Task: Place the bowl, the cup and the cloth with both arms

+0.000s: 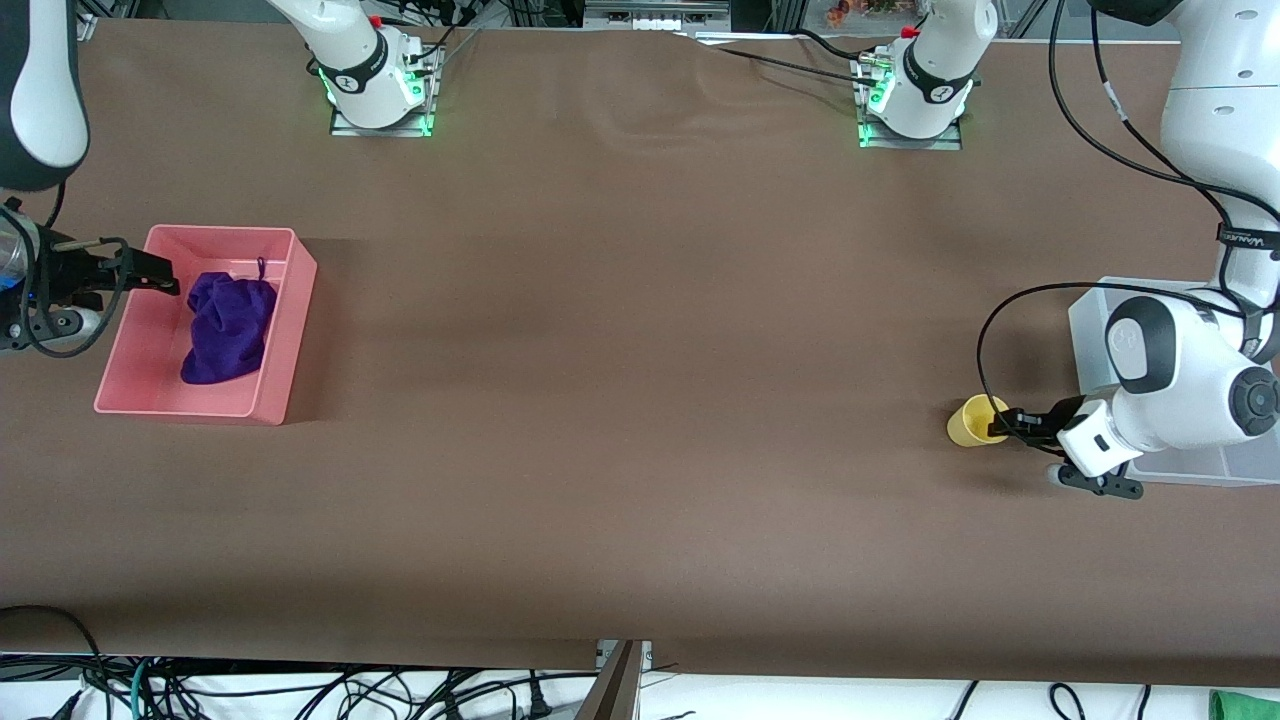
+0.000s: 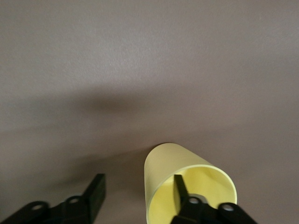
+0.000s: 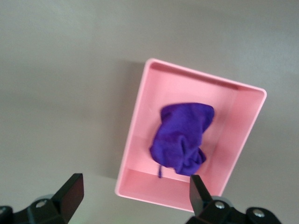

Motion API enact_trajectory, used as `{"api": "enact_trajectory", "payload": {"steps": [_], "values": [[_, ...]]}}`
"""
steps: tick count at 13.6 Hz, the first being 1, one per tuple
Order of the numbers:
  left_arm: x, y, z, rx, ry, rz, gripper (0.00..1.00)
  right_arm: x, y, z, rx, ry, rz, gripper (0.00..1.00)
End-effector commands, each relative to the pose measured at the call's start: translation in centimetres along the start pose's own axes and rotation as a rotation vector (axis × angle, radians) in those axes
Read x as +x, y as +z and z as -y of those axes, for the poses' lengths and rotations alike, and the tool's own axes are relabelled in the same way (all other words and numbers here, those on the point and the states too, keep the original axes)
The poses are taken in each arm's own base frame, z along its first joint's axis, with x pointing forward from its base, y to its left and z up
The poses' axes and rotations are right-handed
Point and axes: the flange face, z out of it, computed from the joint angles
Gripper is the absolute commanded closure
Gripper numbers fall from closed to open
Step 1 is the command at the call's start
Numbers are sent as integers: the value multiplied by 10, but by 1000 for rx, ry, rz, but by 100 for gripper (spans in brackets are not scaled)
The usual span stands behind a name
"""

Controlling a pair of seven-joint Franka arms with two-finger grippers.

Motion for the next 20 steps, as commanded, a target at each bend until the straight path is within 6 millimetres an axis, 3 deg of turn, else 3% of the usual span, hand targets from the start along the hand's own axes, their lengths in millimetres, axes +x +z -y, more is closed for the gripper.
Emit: {"api": "enact_trajectory", "payload": {"steps": [1,3,5,7,10,12,13,16,20], "values": [[-7,-1,-2,-11,-29,1,100,1,-27,26,14,55,7,0],[-10,-15,0,-18,-43,27,100,2,-54,40,12,32,-18,0],[-21,-51,-2,-19,-45,75,100,2,-88,40,-6,35,-91,0],[-41,-97,-1,-15,-69,126,100,-2,-97,40,-5,29,-104,0],[-68,-179,38,-21,-88,163,100,-3,-95,41,1,33,-98,0],[-90,-216,86,10,-5,163,100,-6,-93,42,12,64,-77,0],[-107,-220,120,1,3,153,100,-7,-91,42,16,105,-59,0],[-115,-205,172,115,134,127,100,-4,-88,41,16,118,-54,0],[-98,-137,201,152,171,148,100,1,-84,43,8,109,-50,0]]}}
